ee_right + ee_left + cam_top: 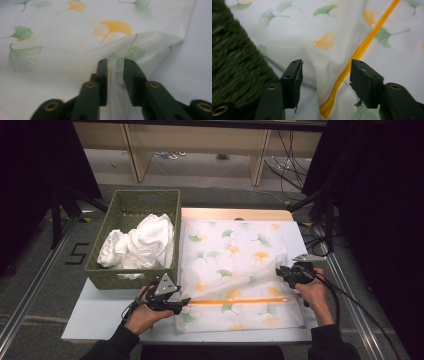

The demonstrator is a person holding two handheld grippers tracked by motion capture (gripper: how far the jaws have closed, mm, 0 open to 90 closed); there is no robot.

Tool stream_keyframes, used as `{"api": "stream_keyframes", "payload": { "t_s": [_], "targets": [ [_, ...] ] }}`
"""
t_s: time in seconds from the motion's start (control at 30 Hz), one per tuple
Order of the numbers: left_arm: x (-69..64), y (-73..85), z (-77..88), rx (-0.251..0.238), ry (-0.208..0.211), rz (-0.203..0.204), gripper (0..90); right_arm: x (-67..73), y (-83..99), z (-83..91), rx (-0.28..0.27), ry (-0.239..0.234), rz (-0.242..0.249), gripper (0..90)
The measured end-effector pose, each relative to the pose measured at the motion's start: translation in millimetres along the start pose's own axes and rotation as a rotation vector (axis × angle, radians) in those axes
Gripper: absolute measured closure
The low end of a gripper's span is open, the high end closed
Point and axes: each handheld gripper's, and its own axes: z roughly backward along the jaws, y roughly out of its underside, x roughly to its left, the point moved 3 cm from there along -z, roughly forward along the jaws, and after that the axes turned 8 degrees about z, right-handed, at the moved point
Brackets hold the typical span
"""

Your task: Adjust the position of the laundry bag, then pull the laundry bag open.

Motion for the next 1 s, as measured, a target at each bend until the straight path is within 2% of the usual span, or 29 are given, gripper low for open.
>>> {"api": "stream_keyframes", "payload": {
  "t_s": [0.03,0.07,0.1,0.17,0.27,0.3,0.33,0.37,0.4,0.43,0.47,0.5,0.53,0.57,0.6,0.63,0.67,0.7,0.8,0.9,0.97,1.0],
  "targets": [
    [-1.6,-1.2,0.4,-0.006,0.005,0.0,40.2,0.0,-1.2,3.3,-0.009,0.007,-0.021,61.1],
    [-4.5,-3.3,-1.2,-0.023,0.028,0.005,39.6,-0.4,-1.4,3.8,-0.027,-0.018,-0.031,57.8],
    [-8.0,-5.2,-2.7,-0.034,0.034,0.023,39.0,-1.3,-1.6,8.3,-0.024,-0.015,-0.02,53.7],
    [-10.7,-7.5,-5.6,-0.025,0.035,0.006,36.2,-2.3,-1.8,14.8,-0.029,-0.008,-0.04,46.2],
    [-16.3,-9.7,-10.4,-0.024,0.046,0.001,34.3,-3.0,-2.4,21.5,-0.039,-0.013,-0.06,40.1],
    [-18.5,-10.5,-12.0,-0.026,0.052,0.002,34.2,-3.2,-2.6,23.0,-0.047,-0.012,-0.053,39.2],
    [-22.8,-11.9,-14.6,-0.037,0.066,0.015,33.7,-0.8,-2.4,25.5,-0.047,0.006,-0.082,38.7],
    [-24.3,-12.2,-16.4,-0.047,0.076,0.013,33.1,-2.4,-1.9,28.5,-0.047,-0.008,-0.052,37.6],
    [-26.0,-12.9,-17.1,-0.041,0.074,0.0,32.8,-2.2,-1.6,30.6,-0.048,0.011,-0.042,37.5],
    [-28.6,-13.1,-18.6,-0.048,0.083,0.006,32.4,0.4,-0.8,32.2,-0.049,0.012,-0.065,37.1],
    [-30.2,-13.5,-19.5,-0.035,0.08,-0.011,31.7,0.0,0.1,33.3,-0.046,0.009,-0.056,36.2],
    [-33.8,-13.7,-22.4,-0.041,0.097,-0.001,31.0,0.5,1.3,34.0,-0.063,0.013,-0.055,35.7],
    [-37.1,-13.9,-25.8,-0.047,0.101,-0.008,30.9,0.3,2.9,35.8,-0.062,0.004,-0.043,35.5],
    [-37.8,-14.1,-26.3,-0.03,0.105,-0.028,30.9,0.8,4.9,39.2,-0.05,0.003,-0.036,34.6],
    [-41.3,-14.5,-29.1,-0.031,0.102,-0.03,30.9,1.8,6.4,41.7,-0.035,0.025,-0.042,33.8],
    [-44.1,-15.3,-31.7,-0.033,0.118,-0.032,30.7,3.7,8.4,42.8,-0.044,0.0,-0.055,33.7],
    [-46.7,-15.1,-33.6,-0.035,0.119,-0.021,30.2,2.7,10.3,45.5,-0.042,0.037,-0.037,33.4],
    [-48.7,-15.8,-35.9,-0.023,0.127,-0.037,29.8,3.6,11.7,45.8,-0.039,-0.006,-0.042,33.1],
    [-54.6,-16.0,-42.2,-0.018,0.137,-0.048,29.2,4.5,17.4,49.4,-0.045,-0.016,-0.048,34.1],
    [-57.7,-17.2,-47.1,-0.01,0.14,-0.062,29.2,6.8,20.6,53.0,-0.056,-0.012,-0.033,35.9],
    [-60.0,-19.2,-50.6,-0.009,0.151,-0.09,29.1,10.9,22.4,55.4,-0.055,-0.02,-0.044,36.6],
    [-61.3,-20.6,-52.4,-0.006,0.151,-0.101,29.1,12.7,24.8,57.7,-0.067,-0.018,-0.014,36.8]
  ]
}}
